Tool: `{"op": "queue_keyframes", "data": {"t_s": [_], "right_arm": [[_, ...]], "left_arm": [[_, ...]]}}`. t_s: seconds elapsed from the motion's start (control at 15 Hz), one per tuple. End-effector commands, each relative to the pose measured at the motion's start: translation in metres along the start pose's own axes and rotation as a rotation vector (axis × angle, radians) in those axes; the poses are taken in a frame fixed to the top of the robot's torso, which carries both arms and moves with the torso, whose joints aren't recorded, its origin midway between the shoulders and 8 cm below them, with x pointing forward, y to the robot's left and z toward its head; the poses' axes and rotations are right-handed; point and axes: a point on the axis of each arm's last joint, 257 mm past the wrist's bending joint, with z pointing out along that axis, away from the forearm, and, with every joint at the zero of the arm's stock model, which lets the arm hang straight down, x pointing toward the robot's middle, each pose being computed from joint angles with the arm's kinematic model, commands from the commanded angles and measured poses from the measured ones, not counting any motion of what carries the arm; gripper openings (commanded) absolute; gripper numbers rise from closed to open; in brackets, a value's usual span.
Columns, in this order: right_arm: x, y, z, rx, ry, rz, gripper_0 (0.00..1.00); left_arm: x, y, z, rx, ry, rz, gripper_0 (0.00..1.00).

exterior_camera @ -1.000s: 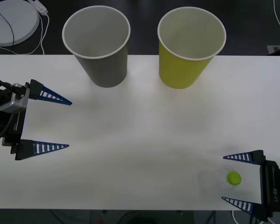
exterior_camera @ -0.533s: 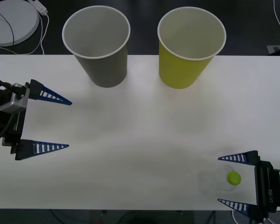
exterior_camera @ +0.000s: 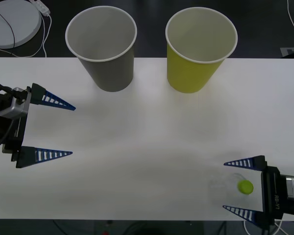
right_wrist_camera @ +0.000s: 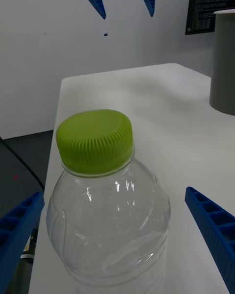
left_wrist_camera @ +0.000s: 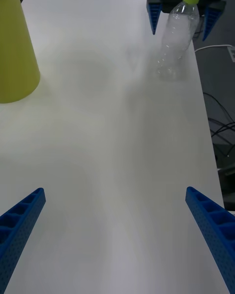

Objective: Put the can into the green bin and the plastic bottle into the gray bin

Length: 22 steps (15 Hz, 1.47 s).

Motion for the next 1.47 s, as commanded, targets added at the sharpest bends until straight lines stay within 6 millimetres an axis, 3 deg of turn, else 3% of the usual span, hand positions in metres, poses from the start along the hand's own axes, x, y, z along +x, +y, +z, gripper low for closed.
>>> {"op": "queue_keyframes", "data": {"t_s": [0.07, 0.13, 1.0, 1.47], "right_arm": [[0.0, 0.003, 0.001, -0.006, -0.001, 0.01, 0.2], [0.0, 0.004, 0.002, -0.006, -0.006, 0.02, 0.0], [-0.002, 0.003, 0.003, -0.002, -0.012, 0.025, 0.0], [-0.015, -0.007, -0.006, 0.031, -0.042, 0.051, 0.0]], "left_arm": [[0.0, 0.0, 0.0, 0.0, 0.0, 0.0, 1.0], [0.0, 0.0, 0.0, 0.0, 0.0, 0.0, 1.0], [0.0, 0.0, 0.0, 0.0, 0.0, 0.0, 1.0], [0.0, 0.0, 0.0, 0.0, 0.0, 0.0, 1.0]]}}
